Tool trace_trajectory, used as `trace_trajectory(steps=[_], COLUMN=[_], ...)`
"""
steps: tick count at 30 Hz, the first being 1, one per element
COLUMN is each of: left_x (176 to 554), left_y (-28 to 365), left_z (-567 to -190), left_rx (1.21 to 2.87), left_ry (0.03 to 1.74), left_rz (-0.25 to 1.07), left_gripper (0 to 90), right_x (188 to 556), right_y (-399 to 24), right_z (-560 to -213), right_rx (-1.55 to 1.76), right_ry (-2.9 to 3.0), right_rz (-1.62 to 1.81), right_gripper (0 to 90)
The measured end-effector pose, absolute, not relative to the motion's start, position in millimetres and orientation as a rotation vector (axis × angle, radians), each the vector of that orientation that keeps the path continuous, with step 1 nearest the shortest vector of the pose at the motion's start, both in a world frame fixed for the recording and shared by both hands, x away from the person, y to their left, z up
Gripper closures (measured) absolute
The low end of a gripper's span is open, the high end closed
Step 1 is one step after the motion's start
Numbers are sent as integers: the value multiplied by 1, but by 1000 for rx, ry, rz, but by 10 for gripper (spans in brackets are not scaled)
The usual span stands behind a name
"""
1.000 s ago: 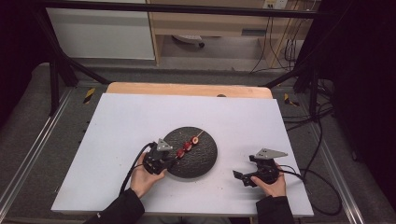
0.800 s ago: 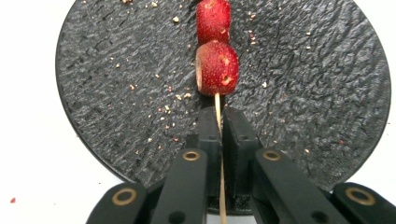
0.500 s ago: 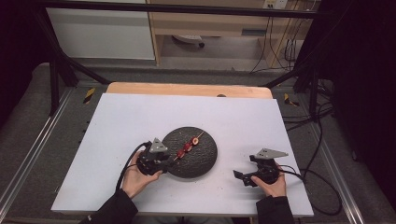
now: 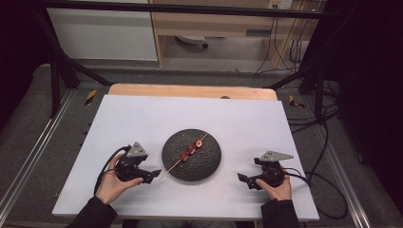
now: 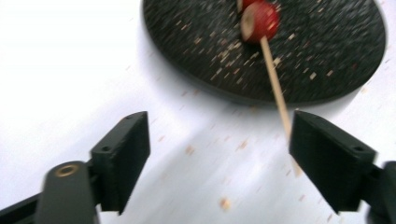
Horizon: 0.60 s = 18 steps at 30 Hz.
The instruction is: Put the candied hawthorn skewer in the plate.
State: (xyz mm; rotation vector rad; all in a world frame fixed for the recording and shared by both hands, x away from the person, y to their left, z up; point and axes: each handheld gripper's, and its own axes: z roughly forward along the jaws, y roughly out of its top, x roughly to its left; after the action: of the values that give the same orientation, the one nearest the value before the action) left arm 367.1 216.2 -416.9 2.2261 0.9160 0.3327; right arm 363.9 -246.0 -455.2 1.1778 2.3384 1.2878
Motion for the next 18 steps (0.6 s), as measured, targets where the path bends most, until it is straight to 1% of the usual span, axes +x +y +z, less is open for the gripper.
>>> trace_trajectory(steps=[10,12,18], left_x=[357,354,347], left_y=[253,258,269], left_z=[-439,-443,-455], left_rx=[2139,2109,2086], left_ry=[996,1007,1013], left_rz=[341,344,354], left_gripper=[72,65,60], right_x=[364,364,364], right_y=[-246,-246,-245], right_z=[-455,-455,-456], right_rx=[1182,1186,1180], right_ry=[2344,2348,2356], right_rz=[1280,1275,1265], right_gripper=[6,6,6])
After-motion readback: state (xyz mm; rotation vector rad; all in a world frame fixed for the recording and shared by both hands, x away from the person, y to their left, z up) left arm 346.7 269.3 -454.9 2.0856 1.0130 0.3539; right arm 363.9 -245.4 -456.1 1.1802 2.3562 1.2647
